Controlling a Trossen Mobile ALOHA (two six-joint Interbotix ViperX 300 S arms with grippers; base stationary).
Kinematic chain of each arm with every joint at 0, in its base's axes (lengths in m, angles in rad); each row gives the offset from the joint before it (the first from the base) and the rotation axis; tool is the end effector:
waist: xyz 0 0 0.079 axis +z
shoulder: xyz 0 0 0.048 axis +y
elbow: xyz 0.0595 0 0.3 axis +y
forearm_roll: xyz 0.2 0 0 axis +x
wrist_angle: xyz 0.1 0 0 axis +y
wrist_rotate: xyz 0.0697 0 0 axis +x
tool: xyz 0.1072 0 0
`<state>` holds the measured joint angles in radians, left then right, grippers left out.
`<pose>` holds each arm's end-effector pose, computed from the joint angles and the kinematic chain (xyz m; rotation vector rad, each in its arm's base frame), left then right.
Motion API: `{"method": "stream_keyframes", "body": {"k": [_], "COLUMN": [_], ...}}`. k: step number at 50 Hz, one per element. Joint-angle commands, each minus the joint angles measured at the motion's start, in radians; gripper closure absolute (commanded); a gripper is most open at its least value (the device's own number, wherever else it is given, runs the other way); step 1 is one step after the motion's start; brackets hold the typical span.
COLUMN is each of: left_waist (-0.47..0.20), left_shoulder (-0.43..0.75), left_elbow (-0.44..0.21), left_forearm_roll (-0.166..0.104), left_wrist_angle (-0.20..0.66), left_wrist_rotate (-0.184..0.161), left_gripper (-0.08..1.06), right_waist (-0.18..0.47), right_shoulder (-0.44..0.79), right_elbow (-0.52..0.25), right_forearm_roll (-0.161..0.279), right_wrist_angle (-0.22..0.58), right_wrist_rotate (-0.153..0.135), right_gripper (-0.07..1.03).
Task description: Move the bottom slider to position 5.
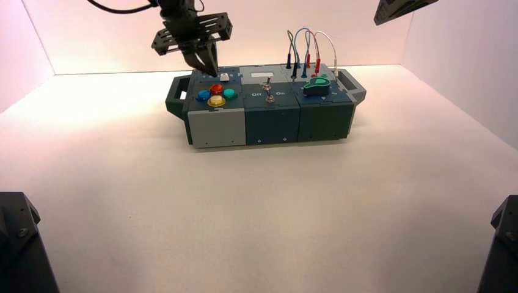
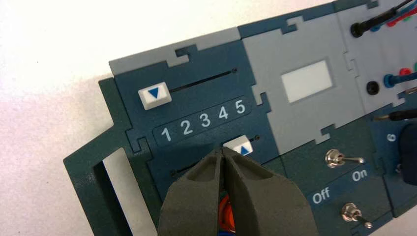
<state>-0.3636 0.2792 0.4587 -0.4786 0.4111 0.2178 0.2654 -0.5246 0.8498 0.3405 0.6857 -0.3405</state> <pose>0.3993 -0.1868 0.0416 -0.0976 1.1637 -0.3619 0.2619 0.1099 0.1768 -0.0915 0.9743 0.4751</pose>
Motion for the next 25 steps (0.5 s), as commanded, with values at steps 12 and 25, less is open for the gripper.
{"method": "stream_keyframes", "body": {"k": [12,25], "left_waist": [-0.006,-0.020], "left_shoulder": [0.002,0.021], "left_elbow": [-0.046,-0.072], "left_forearm_roll": [0.000,-0.003], "left_wrist_angle": [0.000,0.015], "left_wrist_rotate": [-0.002,-0.002], "left_gripper": [1.00,1.00], "right_waist": [0.003,0.003], "right_shoulder": [-0.005,-0.005], "right_elbow": [-0.026,-0.026], "right_forearm_roll": [0.005,0.002], "right_wrist_angle": [-0.008,-0.005], "right_wrist_rotate": [-0.008,-0.008], "right_gripper": [0.99,0.99]}}
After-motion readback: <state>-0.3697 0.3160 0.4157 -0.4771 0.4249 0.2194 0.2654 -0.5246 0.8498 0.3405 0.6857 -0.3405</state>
